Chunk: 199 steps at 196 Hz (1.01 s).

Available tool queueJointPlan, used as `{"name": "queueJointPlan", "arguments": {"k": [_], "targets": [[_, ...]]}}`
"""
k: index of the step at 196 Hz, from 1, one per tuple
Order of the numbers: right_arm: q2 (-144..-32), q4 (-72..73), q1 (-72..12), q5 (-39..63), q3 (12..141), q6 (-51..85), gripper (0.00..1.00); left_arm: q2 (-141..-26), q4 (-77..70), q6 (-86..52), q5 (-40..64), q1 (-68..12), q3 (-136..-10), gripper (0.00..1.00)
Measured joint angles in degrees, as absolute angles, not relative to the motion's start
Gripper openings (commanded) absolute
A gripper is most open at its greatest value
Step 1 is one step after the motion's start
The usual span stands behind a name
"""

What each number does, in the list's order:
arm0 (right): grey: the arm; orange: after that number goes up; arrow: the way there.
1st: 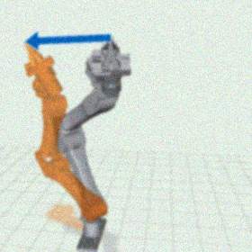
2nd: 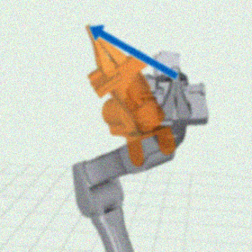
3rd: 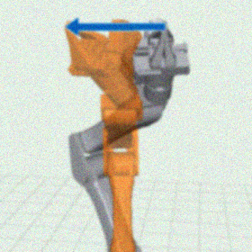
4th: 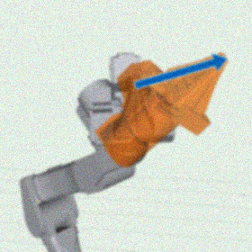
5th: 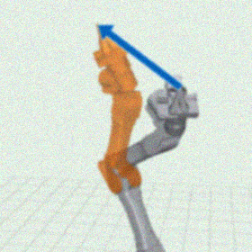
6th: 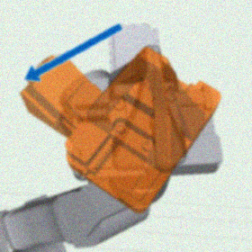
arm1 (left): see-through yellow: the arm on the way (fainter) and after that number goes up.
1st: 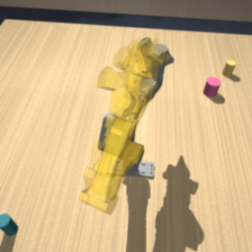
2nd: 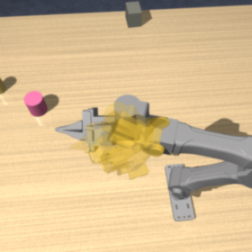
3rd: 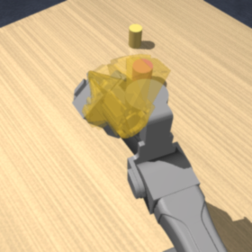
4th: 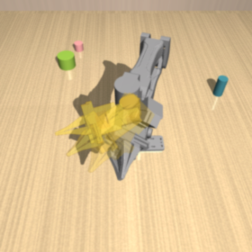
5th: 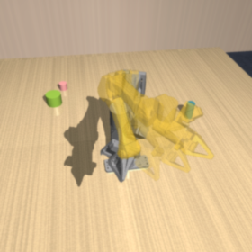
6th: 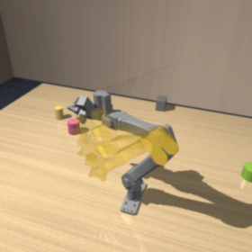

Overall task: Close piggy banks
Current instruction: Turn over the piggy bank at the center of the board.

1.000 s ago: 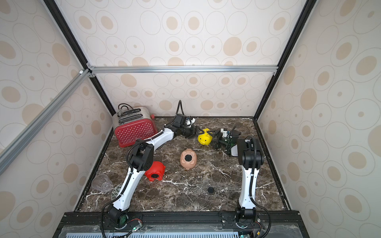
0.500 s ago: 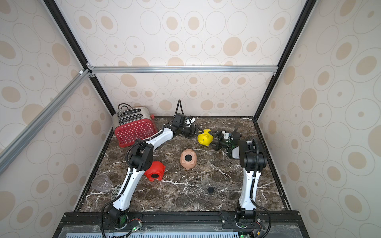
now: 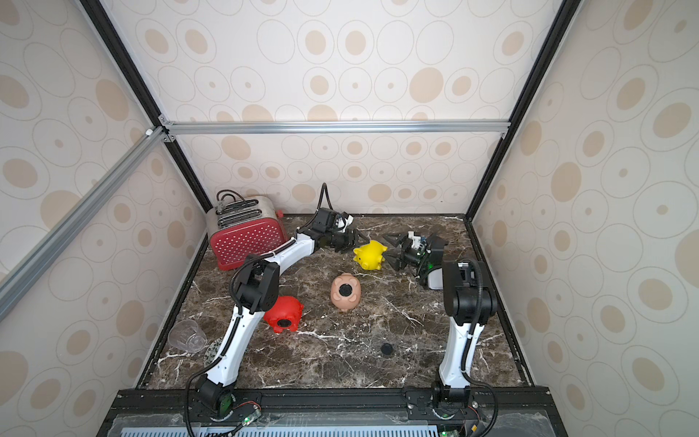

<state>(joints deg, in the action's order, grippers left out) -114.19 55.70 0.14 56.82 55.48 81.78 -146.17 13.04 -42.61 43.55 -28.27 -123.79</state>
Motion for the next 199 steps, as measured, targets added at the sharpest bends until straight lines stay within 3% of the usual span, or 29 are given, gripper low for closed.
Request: {"name": "queueJointPlan", "arguments": {"k": [48, 103, 199], "targets": [[-109.8, 53.2, -0.3, 58.2, 55.6, 76.6, 1.0, -148.2, 15.7, -41.8, 44.4, -29.8, -122.4, 0.68], [-107.2, 40.2, 0.2, 58.3, 55.6, 67.9, 1.0, -148.2, 15.4, -41.5, 44.8, -30.0, -122.1, 0.68], [-91.0, -7.4, 0.8, 46.7, 63.7, 38.4, 0.99, -146.8, 15.7, -40.7, 42.9, -30.0, -120.5, 0.65]]}}
